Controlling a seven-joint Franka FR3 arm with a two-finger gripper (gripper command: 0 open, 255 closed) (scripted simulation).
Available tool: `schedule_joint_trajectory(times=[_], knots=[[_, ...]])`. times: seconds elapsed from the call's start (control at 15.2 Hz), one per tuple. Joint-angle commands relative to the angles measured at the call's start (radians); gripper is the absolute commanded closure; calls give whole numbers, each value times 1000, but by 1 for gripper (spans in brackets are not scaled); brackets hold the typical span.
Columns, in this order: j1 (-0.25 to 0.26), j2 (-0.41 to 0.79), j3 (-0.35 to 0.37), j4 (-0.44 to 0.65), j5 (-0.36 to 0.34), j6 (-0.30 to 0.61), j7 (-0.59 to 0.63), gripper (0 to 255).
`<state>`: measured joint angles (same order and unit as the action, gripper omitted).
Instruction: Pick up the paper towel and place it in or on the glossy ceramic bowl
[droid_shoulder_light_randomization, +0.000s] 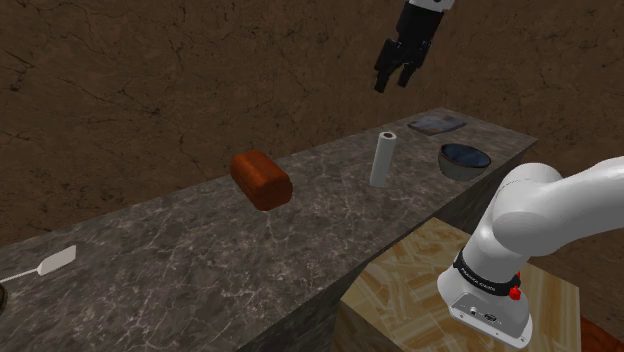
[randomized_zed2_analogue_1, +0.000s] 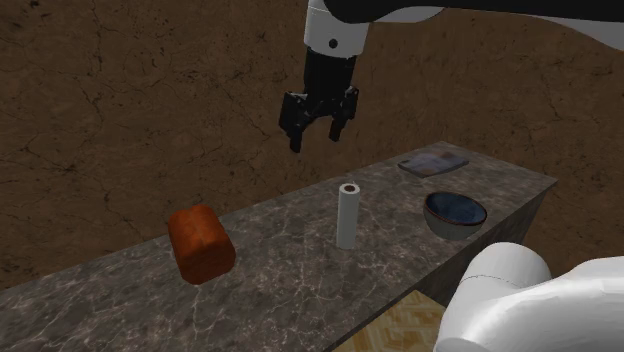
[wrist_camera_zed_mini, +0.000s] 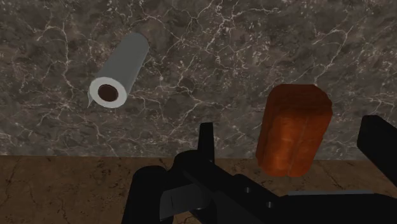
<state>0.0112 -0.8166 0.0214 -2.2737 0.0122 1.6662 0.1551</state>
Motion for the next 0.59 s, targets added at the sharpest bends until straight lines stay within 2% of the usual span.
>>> schedule_joint_trajectory(times=[0.0, 0.53], knots=[[0, 0, 0, 0, 0, 0, 0, 0], [-49, 5, -130, -178, -79, 183, -127, 0]])
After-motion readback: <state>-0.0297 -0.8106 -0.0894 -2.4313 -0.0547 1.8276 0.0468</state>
